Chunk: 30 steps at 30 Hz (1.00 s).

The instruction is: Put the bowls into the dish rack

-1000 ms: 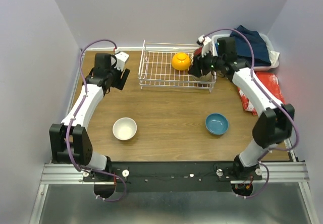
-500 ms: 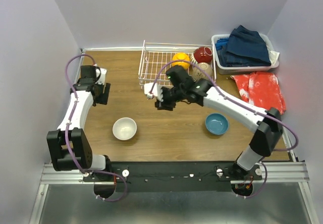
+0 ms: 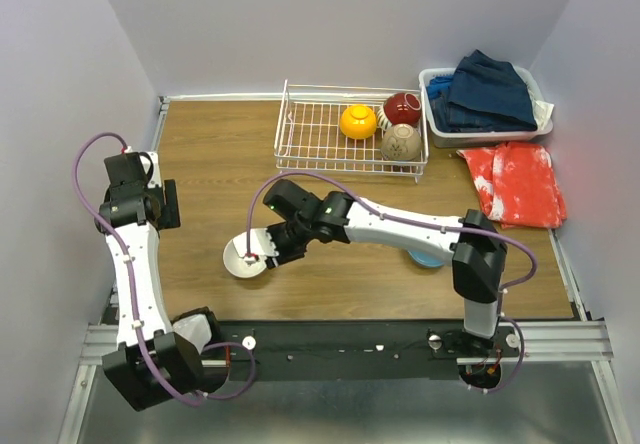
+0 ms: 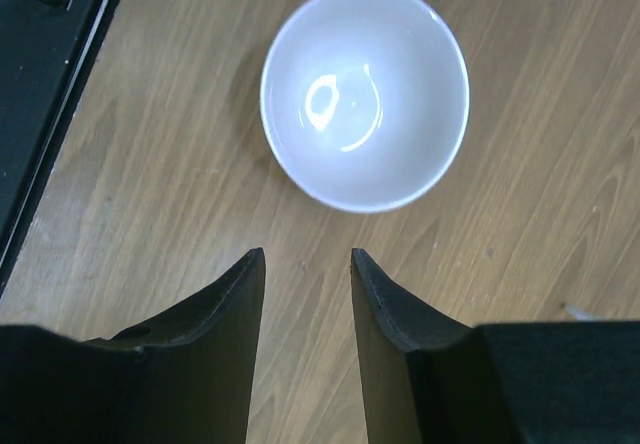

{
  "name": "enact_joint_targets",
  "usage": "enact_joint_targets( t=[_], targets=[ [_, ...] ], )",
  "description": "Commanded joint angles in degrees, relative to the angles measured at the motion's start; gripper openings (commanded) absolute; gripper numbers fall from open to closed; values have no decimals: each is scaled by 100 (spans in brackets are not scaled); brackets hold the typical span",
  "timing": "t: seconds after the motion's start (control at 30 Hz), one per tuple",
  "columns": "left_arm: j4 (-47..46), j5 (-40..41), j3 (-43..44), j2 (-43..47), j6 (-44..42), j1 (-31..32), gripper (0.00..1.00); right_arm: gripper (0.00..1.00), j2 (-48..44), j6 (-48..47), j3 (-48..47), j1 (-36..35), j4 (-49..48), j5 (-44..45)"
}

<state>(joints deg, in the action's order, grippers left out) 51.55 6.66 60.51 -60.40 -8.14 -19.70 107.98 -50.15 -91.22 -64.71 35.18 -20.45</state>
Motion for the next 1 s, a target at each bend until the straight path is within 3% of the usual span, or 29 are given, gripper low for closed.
enact_joint_targets(
  t=[0.0,0.1,0.33,0.53,0.57,0.67,0.7,0.8,0.97],
  targets=[
    [461,-181,267,301,286,-322,83,48,468,-548,-413,-436,94,76],
    [557,-489,443,301,375,-726,83,49,767,-549,-659,-551,130,155],
    [637,-552,637,494,340,-842,83,50,1356,-645,-1011,-613,454,260],
    [681,-657,567,599,401,-912,83,48,1550,-417,-889,-631,174,629],
    [672,-657,550,617,410,-939,83,45,1568,-399,-880,-631,156,647],
    [646,-657,488,617,419,-974,83,27,1542,-399,-854,-631,182,674],
    [637,-787,488,600,419,-983,82,16,1507,-390,-845,-631,200,665],
    [672,-885,619,495,375,-992,82,1,1288,-215,-915,-631,340,691],
    [488,-1682,1059,266,111,-957,79,1,584,444,-1976,-368,1148,333]
  ],
)
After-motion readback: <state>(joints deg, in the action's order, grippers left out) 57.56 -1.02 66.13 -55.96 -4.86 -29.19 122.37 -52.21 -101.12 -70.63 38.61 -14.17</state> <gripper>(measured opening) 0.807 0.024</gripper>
